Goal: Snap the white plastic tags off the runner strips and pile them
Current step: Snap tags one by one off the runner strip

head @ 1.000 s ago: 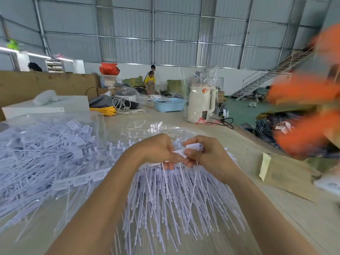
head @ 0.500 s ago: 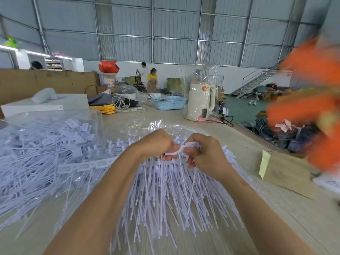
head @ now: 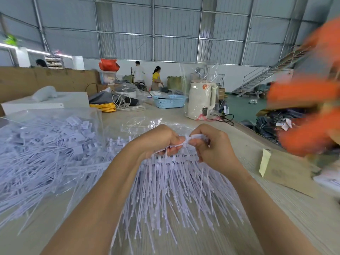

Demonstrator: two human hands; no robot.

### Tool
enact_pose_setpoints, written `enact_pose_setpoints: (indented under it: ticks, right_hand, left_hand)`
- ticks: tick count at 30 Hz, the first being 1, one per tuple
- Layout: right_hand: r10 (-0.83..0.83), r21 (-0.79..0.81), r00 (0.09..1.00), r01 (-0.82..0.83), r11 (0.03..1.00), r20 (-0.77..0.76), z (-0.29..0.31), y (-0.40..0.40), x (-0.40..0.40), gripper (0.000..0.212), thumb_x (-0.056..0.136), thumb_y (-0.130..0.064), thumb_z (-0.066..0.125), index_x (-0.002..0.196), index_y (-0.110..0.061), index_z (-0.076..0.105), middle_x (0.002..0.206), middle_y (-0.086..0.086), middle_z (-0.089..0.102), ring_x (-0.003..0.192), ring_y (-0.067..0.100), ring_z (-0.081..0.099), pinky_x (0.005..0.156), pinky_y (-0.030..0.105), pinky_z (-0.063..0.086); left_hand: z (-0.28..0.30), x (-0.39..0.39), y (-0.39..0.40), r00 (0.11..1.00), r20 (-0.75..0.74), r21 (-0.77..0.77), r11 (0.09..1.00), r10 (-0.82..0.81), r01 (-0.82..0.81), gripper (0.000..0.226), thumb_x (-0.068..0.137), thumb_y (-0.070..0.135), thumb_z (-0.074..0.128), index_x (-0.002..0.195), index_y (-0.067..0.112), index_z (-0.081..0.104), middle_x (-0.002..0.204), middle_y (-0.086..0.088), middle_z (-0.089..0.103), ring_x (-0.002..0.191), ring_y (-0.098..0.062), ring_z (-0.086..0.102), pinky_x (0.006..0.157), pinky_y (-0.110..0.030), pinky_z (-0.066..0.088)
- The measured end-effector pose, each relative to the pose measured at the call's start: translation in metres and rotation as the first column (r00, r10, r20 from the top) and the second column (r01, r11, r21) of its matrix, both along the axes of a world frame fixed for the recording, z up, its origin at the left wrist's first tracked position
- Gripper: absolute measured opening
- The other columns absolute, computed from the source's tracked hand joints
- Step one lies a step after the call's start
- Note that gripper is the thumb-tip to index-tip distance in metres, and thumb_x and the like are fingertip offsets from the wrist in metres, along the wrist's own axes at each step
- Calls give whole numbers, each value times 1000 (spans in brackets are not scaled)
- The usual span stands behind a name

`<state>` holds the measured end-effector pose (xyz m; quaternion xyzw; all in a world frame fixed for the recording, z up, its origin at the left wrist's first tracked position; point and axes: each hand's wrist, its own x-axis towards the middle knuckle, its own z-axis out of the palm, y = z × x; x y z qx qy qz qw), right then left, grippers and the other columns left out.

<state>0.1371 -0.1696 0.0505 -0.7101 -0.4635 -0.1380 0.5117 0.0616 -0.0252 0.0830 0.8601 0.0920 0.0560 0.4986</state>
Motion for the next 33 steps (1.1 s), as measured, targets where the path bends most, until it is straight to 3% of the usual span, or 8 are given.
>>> enact_pose_setpoints:
  ticks: [3,5,8,12,17,21,24,33]
  right_hand:
    - [-127,0,985,128,992,-120,2,-15,17,7,89,0,58,88,-7,61,65,-1,57,42,7,54,41,23,48]
    - [-177,189,920,255,948,-351,6,-35,38,7,90,-3,57,85,-7,60,64,4,54,43,9,51,43,23,45]
    - [200,515,744,218,829,-637,12,-48,53,16,92,-1,54,78,-8,58,67,6,47,44,8,43,42,20,41]
    - [408,557,651,29,830,-641,12,-39,49,17,94,-3,48,79,-8,56,69,0,46,43,6,41,40,17,37]
    - [568,595,468,-105,797,-677,20,-42,38,12,90,-5,45,80,-9,49,74,2,48,43,2,41,35,10,34]
    - [339,260,639,-219,941,-690,15,-18,10,8,90,-3,52,94,-1,59,87,8,64,66,15,64,47,23,51]
    - [221,81,780,-215,973,-585,8,-1,-10,16,87,-6,61,96,8,61,93,11,65,78,21,64,64,30,58]
    - [209,4,821,-244,970,-532,-5,16,-22,10,93,-4,55,84,-7,51,64,10,65,57,16,64,56,27,55]
  left_hand:
    - [5,-10,6,1000,-9,11,1000,-2,2,36,93,15,54,58,8,58,39,3,49,38,-11,41,50,-25,28]
    - [11,-18,15,999,-3,79,996,44,-44,31,94,18,53,65,7,61,41,5,53,39,-8,46,52,-24,35]
    - [11,-20,15,996,18,157,984,85,-87,26,94,25,55,77,10,67,53,3,62,51,-11,56,54,-19,45]
    - [4,-17,7,998,-60,198,980,27,-14,27,96,33,51,76,17,61,57,7,62,42,-7,55,41,-14,38]
    - [7,-19,14,995,-98,310,950,1,29,13,91,9,58,87,21,61,72,3,59,55,-11,47,56,-23,38]
    - [8,-18,9,994,-101,360,930,-35,69,14,88,1,59,96,10,64,82,-2,60,63,-14,48,60,-25,40]
    - [8,-17,5,993,-102,405,909,-59,96,10,86,2,61,94,8,64,84,-9,62,66,-16,51,65,-28,42]
    - [5,-13,3,999,-51,432,901,-15,36,40,78,5,70,105,18,42,88,-12,65,63,-15,56,66,-31,45]
